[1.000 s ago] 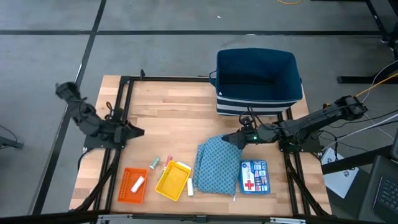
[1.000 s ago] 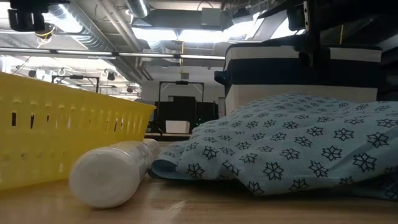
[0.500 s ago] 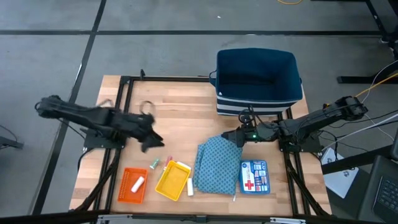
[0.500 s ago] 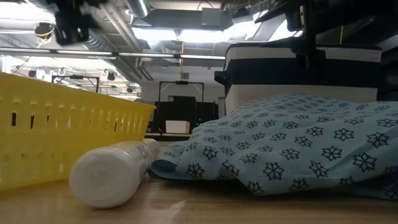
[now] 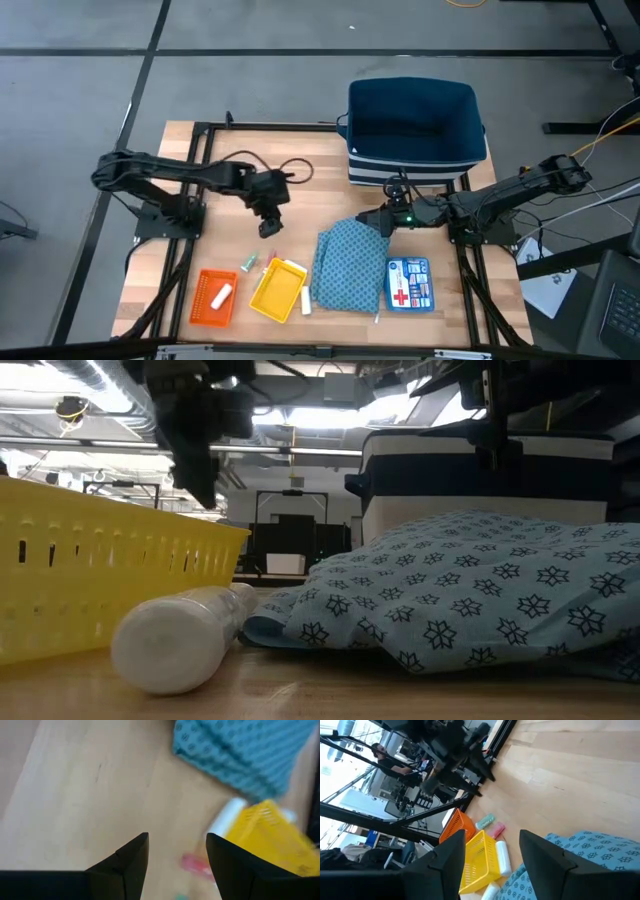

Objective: Pick & Place Medicine items
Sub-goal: Put the top white rolled gauze into the orange bin

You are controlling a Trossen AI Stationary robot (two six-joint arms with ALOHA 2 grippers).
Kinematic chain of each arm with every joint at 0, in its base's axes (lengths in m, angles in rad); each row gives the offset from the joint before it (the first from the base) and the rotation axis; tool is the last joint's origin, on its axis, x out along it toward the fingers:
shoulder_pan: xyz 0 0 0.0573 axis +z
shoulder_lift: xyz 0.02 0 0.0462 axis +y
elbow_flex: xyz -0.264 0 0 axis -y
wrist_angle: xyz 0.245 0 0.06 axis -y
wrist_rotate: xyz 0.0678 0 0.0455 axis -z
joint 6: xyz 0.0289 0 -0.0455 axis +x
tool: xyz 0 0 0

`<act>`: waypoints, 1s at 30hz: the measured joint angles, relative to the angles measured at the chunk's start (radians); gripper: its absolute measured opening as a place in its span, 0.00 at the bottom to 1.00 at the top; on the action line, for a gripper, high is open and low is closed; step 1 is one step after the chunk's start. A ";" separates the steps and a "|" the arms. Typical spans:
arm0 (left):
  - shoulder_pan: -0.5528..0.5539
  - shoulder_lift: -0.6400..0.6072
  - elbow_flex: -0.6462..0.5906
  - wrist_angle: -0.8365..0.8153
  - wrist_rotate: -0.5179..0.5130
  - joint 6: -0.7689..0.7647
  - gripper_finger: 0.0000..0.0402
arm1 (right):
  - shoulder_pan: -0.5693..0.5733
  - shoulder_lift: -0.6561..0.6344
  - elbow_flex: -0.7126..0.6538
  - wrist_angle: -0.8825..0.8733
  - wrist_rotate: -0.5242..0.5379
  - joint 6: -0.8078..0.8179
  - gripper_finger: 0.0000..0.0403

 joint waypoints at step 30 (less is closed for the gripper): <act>-0.170 0.284 0.120 -0.022 -0.027 0.194 0.46 | 0.000 0.000 0.000 -0.001 0.000 -0.022 0.47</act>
